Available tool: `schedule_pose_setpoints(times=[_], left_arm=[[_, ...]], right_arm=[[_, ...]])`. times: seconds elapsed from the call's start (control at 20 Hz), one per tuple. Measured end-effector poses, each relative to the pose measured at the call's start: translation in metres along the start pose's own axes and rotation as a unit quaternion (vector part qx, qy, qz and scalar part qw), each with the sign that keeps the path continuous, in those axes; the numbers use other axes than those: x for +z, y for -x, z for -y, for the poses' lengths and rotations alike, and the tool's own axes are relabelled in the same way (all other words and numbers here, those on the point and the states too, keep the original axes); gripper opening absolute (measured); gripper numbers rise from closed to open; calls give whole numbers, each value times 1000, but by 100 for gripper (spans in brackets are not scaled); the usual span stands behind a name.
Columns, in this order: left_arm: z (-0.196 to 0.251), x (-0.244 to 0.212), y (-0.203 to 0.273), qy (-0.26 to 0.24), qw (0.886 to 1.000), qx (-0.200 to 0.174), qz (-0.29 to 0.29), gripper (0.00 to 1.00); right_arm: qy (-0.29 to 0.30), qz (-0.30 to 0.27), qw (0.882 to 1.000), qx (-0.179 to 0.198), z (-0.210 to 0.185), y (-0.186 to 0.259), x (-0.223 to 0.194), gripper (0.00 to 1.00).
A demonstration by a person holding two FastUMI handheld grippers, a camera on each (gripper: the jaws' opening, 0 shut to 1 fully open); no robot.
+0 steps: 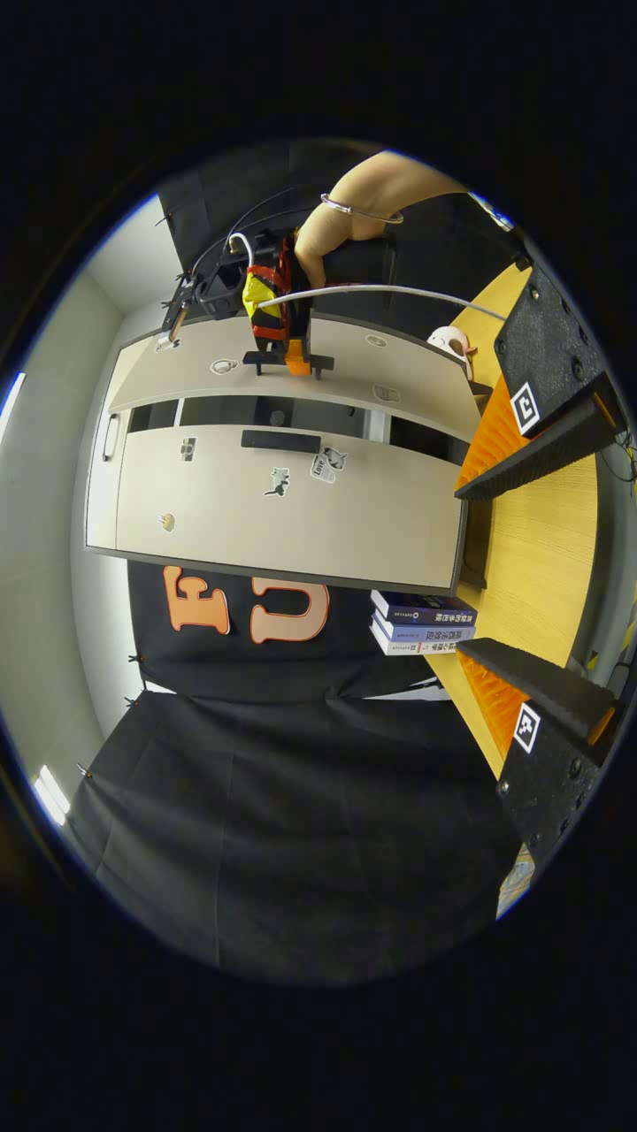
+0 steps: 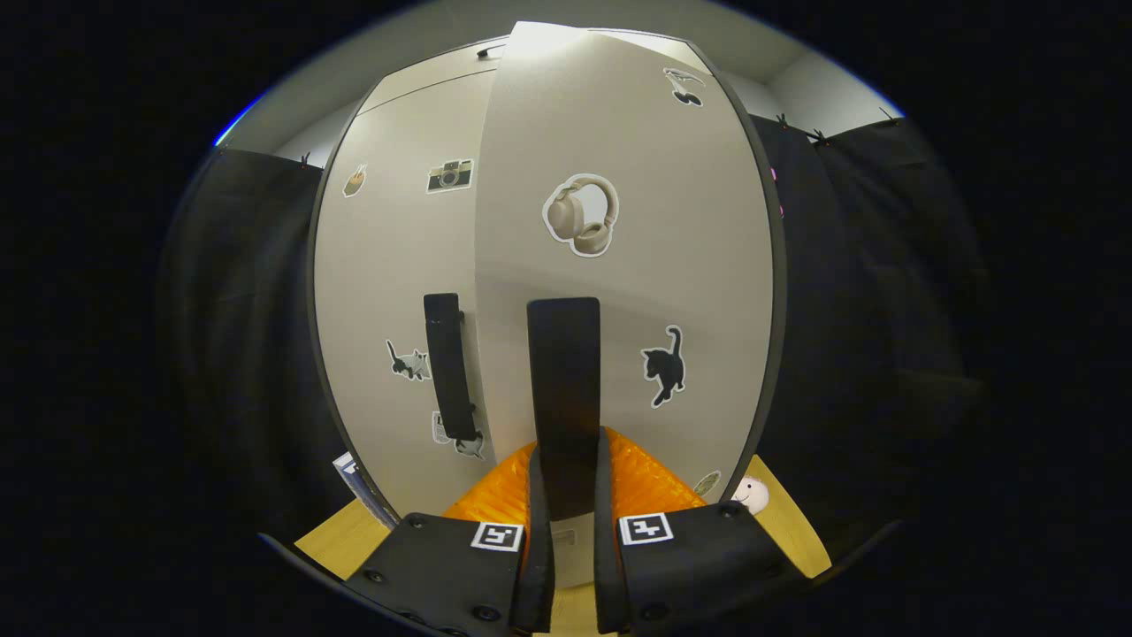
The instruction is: Open the right door of the double-door shoe cabinet with the right hand, and open the left door with the left hand.
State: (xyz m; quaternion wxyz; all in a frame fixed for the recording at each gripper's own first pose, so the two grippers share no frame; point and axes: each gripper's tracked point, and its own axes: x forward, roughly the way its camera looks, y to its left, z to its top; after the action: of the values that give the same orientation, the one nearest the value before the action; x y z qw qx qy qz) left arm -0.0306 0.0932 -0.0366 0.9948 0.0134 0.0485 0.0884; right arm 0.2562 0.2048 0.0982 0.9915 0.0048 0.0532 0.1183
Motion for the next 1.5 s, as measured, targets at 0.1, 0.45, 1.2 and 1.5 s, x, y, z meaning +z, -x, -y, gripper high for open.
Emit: schedule_pose_setpoints(times=[0.1,0.45,1.2,1.5], left_arm=[[-3,2,6,-9,1000,2,4,95],[-3,4,11,0,1000,3,1,95],[33,19,-3,-11,999,-37,3,94],[63,32,-15,-21,998,-61,13,94]], right_arm=[[6,-1,1000,-6,3,5,0,26],[4,10,1000,-17,15,19,-1,27],[-11,8,999,-29,40,40,-6,15],[-15,8,998,-54,62,50,-10,15]])
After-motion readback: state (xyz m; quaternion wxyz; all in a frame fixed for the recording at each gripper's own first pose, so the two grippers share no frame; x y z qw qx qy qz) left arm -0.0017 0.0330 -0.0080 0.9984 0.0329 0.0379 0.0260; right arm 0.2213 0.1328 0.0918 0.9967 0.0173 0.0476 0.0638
